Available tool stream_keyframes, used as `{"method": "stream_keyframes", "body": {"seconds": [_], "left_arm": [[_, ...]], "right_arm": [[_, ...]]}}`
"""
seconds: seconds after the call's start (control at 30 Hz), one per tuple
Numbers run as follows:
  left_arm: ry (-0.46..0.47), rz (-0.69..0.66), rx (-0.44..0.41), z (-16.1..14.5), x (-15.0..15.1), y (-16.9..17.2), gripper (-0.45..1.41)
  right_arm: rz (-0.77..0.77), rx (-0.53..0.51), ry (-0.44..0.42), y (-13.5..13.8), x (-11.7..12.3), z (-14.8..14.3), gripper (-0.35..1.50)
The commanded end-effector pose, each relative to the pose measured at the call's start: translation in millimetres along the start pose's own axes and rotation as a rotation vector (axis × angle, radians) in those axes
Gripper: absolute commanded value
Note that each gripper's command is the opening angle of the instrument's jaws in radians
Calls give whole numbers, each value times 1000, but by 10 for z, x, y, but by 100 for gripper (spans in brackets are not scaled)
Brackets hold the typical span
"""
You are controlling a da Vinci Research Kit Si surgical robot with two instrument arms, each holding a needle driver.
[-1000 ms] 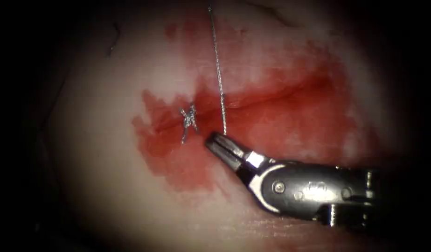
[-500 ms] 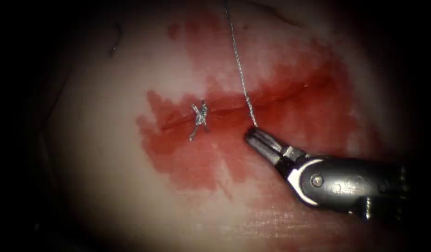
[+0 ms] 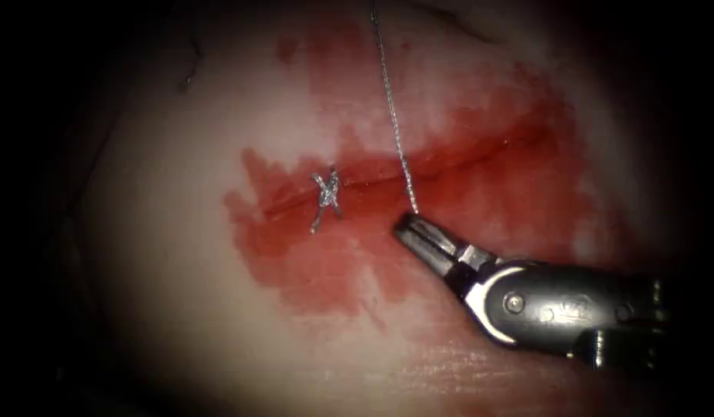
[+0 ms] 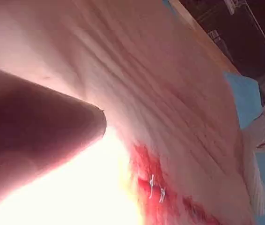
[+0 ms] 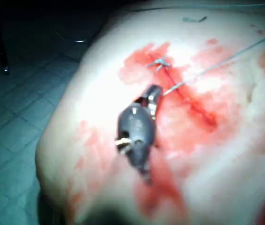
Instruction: Wound Closure
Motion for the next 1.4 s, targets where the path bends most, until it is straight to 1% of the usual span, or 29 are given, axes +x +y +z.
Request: {"method": "stream_keyframes", "body": {"seconds": [0.03, 0.23, 0.27, 0.3, 0.33, 0.37, 0.4, 0.43, 0.47, 0.5, 0.57, 0.6, 0.63, 0.7, 0.8, 0.83, 0.9, 0.93, 1.03, 1.1, 1.17, 1.2, 1.27, 1.3, 1.4], "left_arm": [[3, 2, -3, 4, 9, -3, -35], [13, 4, -63, -9, 5, 4, -35], [15, -2, -82, -13, 5, 6, -35], [15, -2, -82, -13, 5, 6, -35], [27, -4, -97, -17, 4, 9, -35], [35, -11, -117, -26, 2, 14, -35], [39, -11, -128, -31, 0, 17, -35], [45, -18, -142, -38, -2, 21, -35], [54, -18, -163, -53, -6, 30, -35], [54, -18, -174, -60, -8, 34, -35], [57, -18, -210, -93, -16, 52, -35], [61, -19, -220, -104, -18, 58, -35], [63, -20, -224, -109, -19, 61, -35], [73, -23, -236, -129, -23, 74, -35], [81, -23, -251, -154, -30, 96, -35], [81, -22, -263, -171, -35, 112, -35], [80, -21, -268, -184, -39, 130, -35], [80, -21, -268, -184, -39, 130, -35], [81, -17, -269, -197, -46, 153, -35], [83, -11, -264, -204, -54, 171, -35], [92, -5, -268, -210, -63, 189, -35], [90, -2, -280, -215, -70, 202, -35], [89, 3, -281, -217, -75, 209, -35], [86, 5, -284, -220, -82, 216, -35], [81, 9, -289, -226, -97, 224, -35]], "right_arm": [[1, 4, 5, -5, -2, 7, -35], [4, 68, 12, -9, 1, 14, -35], [5, 67, 18, -9, 2, 14, -30], [5, 67, 18, -9, 2, 14, -30], [5, 65, 23, -8, 3, 13, -11], [8, 64, 31, -6, 6, 12, 42], [10, 71, 34, -5, 7, 11, 61], [13, 76, 34, -3, 11, 9, 84], [20, 84, 35, 0, 17, 5, 113], [29, 92, 40, 2, 21, 1, 120], [73, 161, 40, 10, 42, -20, 121], [84, 178, 36, 12, 47, -24, 121], [95, 195, 33, 14, 52, -28, 121], [112, 237, 25, 19, 63, -33, 118], [129, 278, 18, 26, 76, -32, 116], [133, 306, 8, 31, 83, -24, 115], [134, 332, -4, 33, 85, -14, 113], [134, 332, -4, 33, 85, -14, 113], [140, 363, -11, 32, 86, 5, 110], [141, 370, -8, 30, 85, 17, 99], [138, 378, -4, 28, 85, 26, 83], [136, 389, -9, 28, 86, 37, 69], [136, 393, -13, 28, 86, 42, 69], [136, 390, -15, 33, 85, 54, 63], [139, 373, -24, 42, 79, 69, 61]]}}
